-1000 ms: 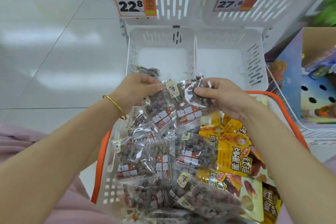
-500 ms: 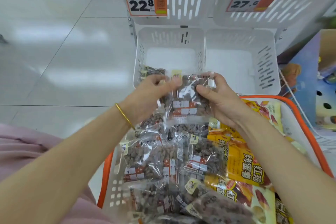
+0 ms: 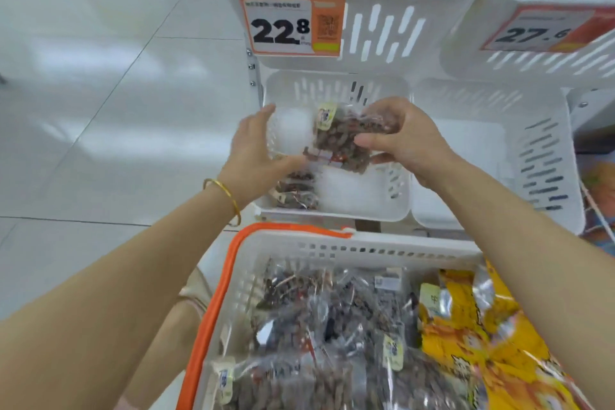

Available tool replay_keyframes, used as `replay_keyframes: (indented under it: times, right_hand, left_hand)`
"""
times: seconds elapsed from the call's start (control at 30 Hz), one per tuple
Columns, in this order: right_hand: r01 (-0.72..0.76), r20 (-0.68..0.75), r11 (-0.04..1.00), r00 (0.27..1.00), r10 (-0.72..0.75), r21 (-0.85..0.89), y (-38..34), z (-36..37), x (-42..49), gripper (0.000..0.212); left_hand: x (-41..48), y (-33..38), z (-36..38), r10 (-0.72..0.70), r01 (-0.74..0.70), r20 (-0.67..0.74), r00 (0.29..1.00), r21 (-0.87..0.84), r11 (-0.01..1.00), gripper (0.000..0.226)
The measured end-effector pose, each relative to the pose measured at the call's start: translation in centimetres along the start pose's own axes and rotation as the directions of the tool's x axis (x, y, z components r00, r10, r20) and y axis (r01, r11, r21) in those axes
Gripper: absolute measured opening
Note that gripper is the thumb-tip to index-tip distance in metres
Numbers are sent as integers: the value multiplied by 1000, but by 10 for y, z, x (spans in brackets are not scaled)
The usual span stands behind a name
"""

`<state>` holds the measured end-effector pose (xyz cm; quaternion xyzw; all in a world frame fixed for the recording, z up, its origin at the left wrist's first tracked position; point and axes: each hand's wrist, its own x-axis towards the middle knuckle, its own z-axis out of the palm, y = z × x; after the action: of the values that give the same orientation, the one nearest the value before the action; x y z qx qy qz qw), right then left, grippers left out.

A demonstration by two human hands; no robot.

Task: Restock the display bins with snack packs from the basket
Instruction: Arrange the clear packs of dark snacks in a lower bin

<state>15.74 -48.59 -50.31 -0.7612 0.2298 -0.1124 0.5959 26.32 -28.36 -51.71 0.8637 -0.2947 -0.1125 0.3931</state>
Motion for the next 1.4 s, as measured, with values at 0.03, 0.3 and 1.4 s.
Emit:
replay_keyframes:
  times: [0.03, 0.3, 1.4]
  right_hand:
    - [68, -80, 995, 994, -75, -79, 9, 3, 11, 38]
    - [181, 4, 907, 981, -194, -379, 59, 74, 91, 42]
    - [71, 254, 889, 966, 52, -452, 63, 85, 83, 69]
  left_hand:
    - [4, -18, 2, -14, 16, -12, 1000, 129, 992, 86]
    - [1, -67, 34, -5, -14, 90, 996, 206, 978, 84]
    - [-4, -54, 23, -67, 49, 104, 992, 163, 985, 66]
